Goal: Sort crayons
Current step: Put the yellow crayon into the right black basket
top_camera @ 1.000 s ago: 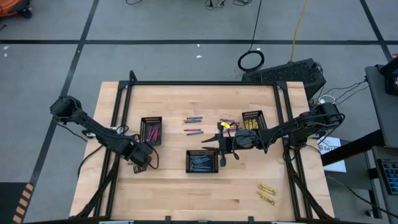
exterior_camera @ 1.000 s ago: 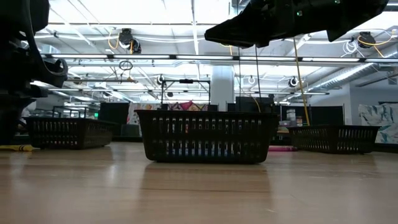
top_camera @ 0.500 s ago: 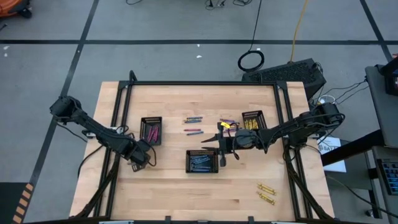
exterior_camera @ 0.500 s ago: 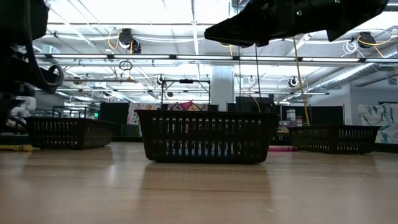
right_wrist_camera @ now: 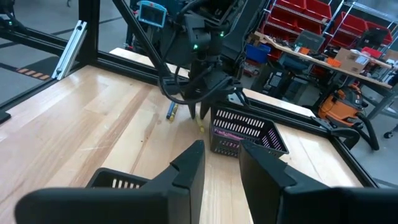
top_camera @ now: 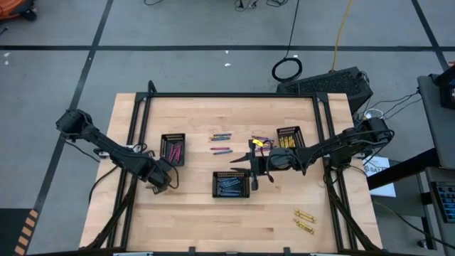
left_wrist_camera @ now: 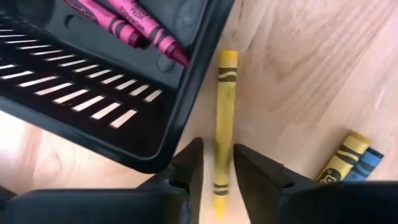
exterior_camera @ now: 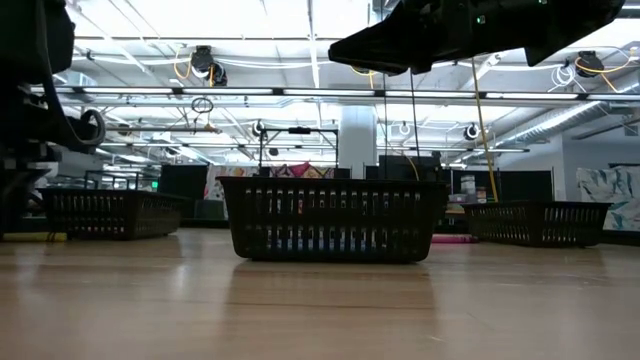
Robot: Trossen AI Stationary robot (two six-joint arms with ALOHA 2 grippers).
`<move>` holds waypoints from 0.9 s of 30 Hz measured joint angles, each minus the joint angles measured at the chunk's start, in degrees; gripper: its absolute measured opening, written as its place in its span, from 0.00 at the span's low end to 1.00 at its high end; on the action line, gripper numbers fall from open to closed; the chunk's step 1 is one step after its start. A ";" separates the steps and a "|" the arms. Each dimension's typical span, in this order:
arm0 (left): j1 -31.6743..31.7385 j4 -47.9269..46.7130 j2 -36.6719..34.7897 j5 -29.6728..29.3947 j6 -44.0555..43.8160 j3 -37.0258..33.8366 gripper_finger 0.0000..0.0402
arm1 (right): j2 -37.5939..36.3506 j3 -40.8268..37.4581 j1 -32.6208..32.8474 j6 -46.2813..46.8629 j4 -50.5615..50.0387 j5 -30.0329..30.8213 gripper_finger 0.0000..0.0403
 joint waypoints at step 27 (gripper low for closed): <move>-0.97 13.12 0.21 -9.72 14.78 11.54 0.01 | -18.07 0.00 2.99 2.82 -29.61 0.48 0.21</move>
